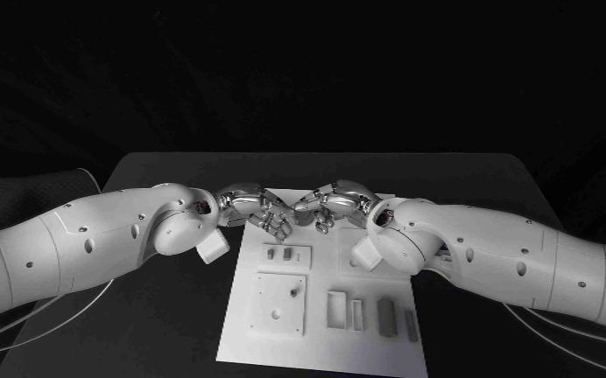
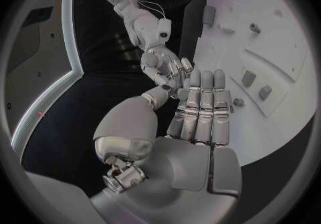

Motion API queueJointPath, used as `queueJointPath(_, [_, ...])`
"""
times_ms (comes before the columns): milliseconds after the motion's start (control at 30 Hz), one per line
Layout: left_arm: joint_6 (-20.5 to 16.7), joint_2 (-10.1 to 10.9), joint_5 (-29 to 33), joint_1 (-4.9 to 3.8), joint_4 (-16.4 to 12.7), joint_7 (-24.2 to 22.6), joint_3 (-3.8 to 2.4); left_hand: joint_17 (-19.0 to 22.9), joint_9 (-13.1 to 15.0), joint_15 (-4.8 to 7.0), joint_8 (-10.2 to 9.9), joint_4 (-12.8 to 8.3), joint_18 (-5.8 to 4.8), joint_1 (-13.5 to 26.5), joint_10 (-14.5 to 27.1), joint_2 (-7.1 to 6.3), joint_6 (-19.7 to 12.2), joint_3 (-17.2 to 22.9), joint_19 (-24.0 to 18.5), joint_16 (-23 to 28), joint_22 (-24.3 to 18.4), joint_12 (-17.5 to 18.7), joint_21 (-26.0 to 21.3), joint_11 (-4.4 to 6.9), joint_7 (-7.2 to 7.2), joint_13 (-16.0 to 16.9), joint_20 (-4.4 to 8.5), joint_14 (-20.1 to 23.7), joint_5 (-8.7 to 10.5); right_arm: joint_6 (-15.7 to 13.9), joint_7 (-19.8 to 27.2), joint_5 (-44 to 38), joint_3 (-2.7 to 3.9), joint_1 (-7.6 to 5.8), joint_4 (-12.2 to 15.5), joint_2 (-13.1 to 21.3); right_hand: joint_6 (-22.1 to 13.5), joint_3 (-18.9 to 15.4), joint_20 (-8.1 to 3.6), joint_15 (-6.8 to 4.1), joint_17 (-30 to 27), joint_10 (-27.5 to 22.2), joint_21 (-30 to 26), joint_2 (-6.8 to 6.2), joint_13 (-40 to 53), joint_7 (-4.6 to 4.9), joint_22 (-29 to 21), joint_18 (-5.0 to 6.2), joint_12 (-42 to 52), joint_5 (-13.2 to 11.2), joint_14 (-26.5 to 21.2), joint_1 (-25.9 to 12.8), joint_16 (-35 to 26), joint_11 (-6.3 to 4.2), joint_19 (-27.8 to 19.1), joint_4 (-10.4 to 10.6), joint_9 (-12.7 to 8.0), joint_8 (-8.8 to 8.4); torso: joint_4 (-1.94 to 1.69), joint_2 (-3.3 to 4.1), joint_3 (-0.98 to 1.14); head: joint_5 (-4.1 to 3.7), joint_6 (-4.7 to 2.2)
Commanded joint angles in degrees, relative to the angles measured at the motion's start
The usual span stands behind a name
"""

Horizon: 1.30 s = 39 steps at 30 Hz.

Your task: Assemble the parts on the task board

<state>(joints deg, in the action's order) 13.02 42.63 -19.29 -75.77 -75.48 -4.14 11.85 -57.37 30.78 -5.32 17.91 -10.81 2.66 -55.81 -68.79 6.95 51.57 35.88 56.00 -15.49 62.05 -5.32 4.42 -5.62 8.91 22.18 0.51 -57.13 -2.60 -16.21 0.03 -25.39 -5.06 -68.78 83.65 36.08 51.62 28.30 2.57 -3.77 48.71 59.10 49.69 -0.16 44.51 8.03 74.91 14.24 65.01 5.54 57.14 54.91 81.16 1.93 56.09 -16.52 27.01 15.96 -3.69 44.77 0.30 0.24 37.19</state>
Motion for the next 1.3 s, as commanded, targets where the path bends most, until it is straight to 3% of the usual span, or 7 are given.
queueJointPath(33, [0.81, -0.14, 0.41, -0.05, -0.10, -0.40, -0.05, -0.06, 0.09, 0.04, 0.16, 0.03, 0.76, 0.15, -0.41, 0.54, 0.24, 0.35, 0.37, 0.20, 0.10, 0.31, 0.04, 0.04, -0.04, 0.08, -0.11, -0.51, -0.21, 0.71, 1.00, 0.01, 0.04, 0.01, 0.09, -0.16, -0.19, -0.17, 0.19, -0.23, -0.05, 0.18, 0.17, 0.21, -0.07, 0.23, 0.78, 0.76, 0.14, -0.06, -0.03, 0.07, 0.29, -0.11, 0.12, 0.08, 0.09, -0.20, -0.02, 0.00, 0.00, 0.01, 0.01])
queueJointPath(433, [0.84, -0.10, 0.41, -0.05, -0.15, -0.38, -0.05, -0.08, 0.11, 0.04, 0.16, -0.06, 0.76, 0.24, -0.41, 0.56, 0.23, 0.44, 0.37, 0.21, 0.14, 0.31, 0.03, 0.04, -0.04, 0.09, -0.11, -0.51, -0.21, 1.04, 1.50, 0.08, 0.05, 0.01, -0.05, -0.27, 1.30, 0.59, 0.15, -0.52, -0.06, 0.40, 0.28, 1.97, -0.16, -0.24, 0.86, 0.76, 0.24, 0.08, 0.11, 0.59, 0.43, -0.54, 0.22, -0.02, 0.63, 0.67, 0.00, 0.00, 0.01, -0.02, 0.04])
queueJointPath(633, [0.88, -0.08, 0.41, -0.05, -0.19, -0.34, -0.05, -0.09, 0.13, 0.04, 0.16, -0.10, 0.76, 0.29, -0.41, 0.56, 0.24, 0.49, 0.37, 0.22, 0.15, 0.31, 0.03, 0.04, -0.04, 0.10, -0.11, -0.51, -0.21, 0.95, 1.57, 0.31, 0.06, 0.01, -0.06, -0.28, 1.62, 0.67, 0.13, -0.63, -0.06, 0.51, 0.36, 2.15, -0.18, -0.37, 0.90, 0.76, 0.28, 0.09, 0.19, 0.63, 0.49, -0.67, 0.29, -0.04, 0.74, 0.85, 0.00, 0.00, 0.01, -0.01, 0.08])
queueJointPath(967, [0.90, -0.07, 0.40, -0.05, -0.20, -0.31, -0.05, -0.10, 0.14, 0.04, 0.16, -0.16, 0.76, 0.34, -0.42, 0.57, 0.24, 0.55, 0.37, 0.23, 0.18, 0.31, 0.03, 0.04, -0.05, 0.11, -0.11, -0.52, -0.21, 0.73, 1.74, 0.89, 0.07, 0.01, -0.20, -0.39, 1.57, 0.53, 0.13, -0.69, -0.07, 0.56, 0.40, 1.78, -0.21, -0.39, 0.92, 0.76, 0.27, -0.13, 0.23, 0.45, 0.51, -0.70, 0.31, -0.04, 0.76, 0.82, 0.00, 0.01, 0.00, -0.02, 0.09])
queueJointPath(1300, [0.94, -0.09, 0.40, -0.05, -0.21, -0.33, -0.05, -0.11, 0.15, 0.04, 0.16, -0.21, 0.76, 0.38, -0.41, 0.59, 0.24, 0.62, 0.37, 0.24, 0.20, 0.32, 0.03, 0.04, -0.05, 0.12, -0.11, -0.52, -0.21, 0.74, 1.63, 0.98, 0.07, 0.00, -0.22, -0.54, 0.43, -0.23, 0.14, -0.54, -0.17, 0.52, 0.31, 0.01, -0.36, -0.08, 0.83, 0.76, 0.14, -1.33, 0.17, -0.81, 0.39, -0.42, 0.28, 0.17, 0.55, 0.11, -0.01, 0.00, 0.01, -0.05, 0.05])
